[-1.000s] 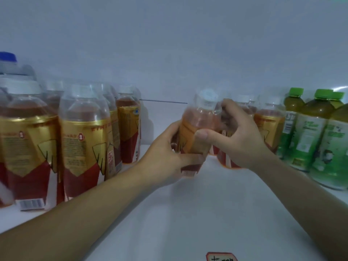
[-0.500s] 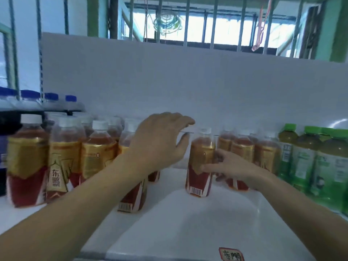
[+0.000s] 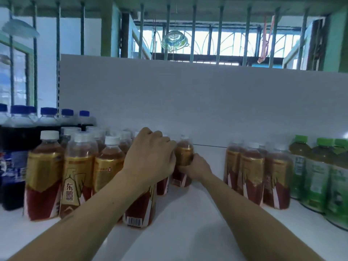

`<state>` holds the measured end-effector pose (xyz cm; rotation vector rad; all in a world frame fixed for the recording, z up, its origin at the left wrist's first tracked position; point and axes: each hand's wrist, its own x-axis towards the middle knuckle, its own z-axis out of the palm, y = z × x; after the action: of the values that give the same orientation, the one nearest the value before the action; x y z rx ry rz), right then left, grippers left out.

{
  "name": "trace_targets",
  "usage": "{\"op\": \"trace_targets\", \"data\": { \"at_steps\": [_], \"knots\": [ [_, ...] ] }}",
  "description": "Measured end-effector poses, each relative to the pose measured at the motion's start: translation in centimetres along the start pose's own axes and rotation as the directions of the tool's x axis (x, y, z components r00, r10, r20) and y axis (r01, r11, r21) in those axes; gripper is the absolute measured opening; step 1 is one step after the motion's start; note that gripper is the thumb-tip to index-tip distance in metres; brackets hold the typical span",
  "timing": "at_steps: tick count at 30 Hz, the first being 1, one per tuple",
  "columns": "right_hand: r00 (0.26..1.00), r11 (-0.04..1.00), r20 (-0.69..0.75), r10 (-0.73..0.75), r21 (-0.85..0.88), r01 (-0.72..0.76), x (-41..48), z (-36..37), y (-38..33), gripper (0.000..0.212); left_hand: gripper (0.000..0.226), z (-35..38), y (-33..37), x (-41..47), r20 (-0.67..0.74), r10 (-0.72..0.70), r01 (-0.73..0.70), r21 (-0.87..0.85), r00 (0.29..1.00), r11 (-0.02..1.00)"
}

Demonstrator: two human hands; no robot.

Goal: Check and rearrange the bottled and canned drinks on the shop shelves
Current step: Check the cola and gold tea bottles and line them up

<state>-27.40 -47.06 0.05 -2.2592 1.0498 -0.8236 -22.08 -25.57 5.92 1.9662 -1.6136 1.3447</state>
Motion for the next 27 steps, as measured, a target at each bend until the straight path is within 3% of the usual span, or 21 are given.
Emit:
{"op": "trace_targets", "data": {
  "at_steps": [5,9,12,14,16,19,21,22,24,27],
  "knots": [
    [0.999,0.999,-0.01,-0.035,0.033,0.035,0.5,1.2,-0.1,0.054,0.03,0.2,0.0,0.1,-0.007,0.001,-0.001,-0.009,1.0,1.0],
    [0.996,0.996,0.034,-0.078,0.05,0.076,-0.3,1.1,0.0,0.041,0.028,0.0,0.2,0.2,-0.009,0.02,-0.02,0.02,1.0,1.0],
    [0.986,0.99,0.109,-0.123,-0.055,0.129,-1.3,0.1,-0.2,0.032,0.031,-0.6,0.2,0.3,0.036,0.025,-0.025,0.006,0.999,1.0],
    [0.986,0.968,0.107,-0.131,-0.202,0.151,-2.6,-2.1,-0.2,0.05,0.033,-1.0,0.4,0.6,0.022,0.018,-0.017,-0.059,1.0,0.998],
    [0.982,0.922,-0.009,-0.19,-0.345,0.175,-4.0,-5.3,0.2,0.071,0.038,-1.2,1.2,1.1,-0.04,0.033,-0.037,-0.094,0.999,0.995],
    [0.875,0.877,-0.277,-0.398,-0.397,0.273,-6.5,-10.0,1.0,0.053,0.039,-0.5,3.5,1.3,-0.025,0.077,-0.08,-0.218,0.997,0.973],
    [0.747,0.836,-0.441,-0.498,-0.472,0.28,-7.7,-12.7,2.2,0.043,0.032,0.2,5.5,1.3,0.065,0.052,-0.02,-0.413,0.997,0.91],
    [0.724,0.826,-0.471,-0.504,-0.508,0.245,-8.2,-13.9,2.8,0.044,0.028,0.9,6.4,1.4,0.117,0.035,0.028,-0.493,0.993,0.87],
    [0.801,0.835,-0.441,-0.405,-0.535,0.127,-8.7,-15.3,4.2,0.057,0.024,2.4,7.9,1.6,0.226,0.024,0.117,-0.588,0.974,0.8],
    [0.881,0.822,-0.388,-0.271,-0.57,0.002,-8.9,-14.8,6.3,0.071,0.024,4.3,9.8,1.6,0.285,0.068,0.136,-0.638,0.956,0.758]
  ]
}}
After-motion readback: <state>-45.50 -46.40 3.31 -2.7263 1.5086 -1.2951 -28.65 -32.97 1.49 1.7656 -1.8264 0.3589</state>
